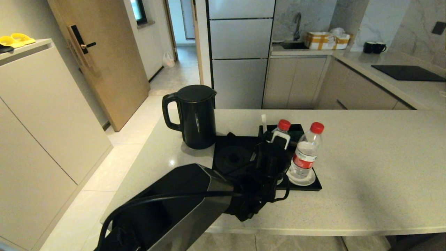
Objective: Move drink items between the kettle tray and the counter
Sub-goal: Return the bottled water to its original position
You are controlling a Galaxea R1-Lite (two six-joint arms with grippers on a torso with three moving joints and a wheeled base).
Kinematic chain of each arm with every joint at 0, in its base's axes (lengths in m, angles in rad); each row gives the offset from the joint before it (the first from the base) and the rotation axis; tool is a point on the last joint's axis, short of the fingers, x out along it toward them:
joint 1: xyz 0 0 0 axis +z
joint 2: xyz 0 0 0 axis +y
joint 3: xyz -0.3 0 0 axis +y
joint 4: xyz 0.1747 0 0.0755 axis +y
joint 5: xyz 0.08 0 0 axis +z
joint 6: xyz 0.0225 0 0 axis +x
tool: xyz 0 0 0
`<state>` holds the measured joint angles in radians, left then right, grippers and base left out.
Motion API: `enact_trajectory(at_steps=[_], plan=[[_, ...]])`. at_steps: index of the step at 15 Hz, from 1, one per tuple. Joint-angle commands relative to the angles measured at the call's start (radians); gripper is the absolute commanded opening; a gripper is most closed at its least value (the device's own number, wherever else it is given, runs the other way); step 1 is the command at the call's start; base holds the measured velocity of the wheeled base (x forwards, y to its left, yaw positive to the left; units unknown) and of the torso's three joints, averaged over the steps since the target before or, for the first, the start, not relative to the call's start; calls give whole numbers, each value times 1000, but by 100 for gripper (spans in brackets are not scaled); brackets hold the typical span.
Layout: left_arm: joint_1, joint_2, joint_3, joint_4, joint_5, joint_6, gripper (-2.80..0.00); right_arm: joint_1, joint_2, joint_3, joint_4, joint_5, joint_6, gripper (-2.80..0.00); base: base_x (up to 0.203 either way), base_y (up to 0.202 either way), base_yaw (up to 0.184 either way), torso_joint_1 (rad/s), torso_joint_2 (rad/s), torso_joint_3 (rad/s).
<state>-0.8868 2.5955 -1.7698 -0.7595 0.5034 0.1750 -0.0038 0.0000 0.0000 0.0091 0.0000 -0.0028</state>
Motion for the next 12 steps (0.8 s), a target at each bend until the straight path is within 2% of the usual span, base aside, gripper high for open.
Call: enact_trajectory(at_steps=[1,6,12], plan=[[13,36,-39,1,11,7,-280,1,-2,-1,0,0,0,-280,0,0,0,0,0,0],[12,66,-76,9,11,24,-280,0,-2,-2,0,0,0,-280,0,0,0,0,0,0],[-21,61,-158,81,17,26,-280,1,-2,0,0,2,0,-280,0,0,0,0,0,0]])
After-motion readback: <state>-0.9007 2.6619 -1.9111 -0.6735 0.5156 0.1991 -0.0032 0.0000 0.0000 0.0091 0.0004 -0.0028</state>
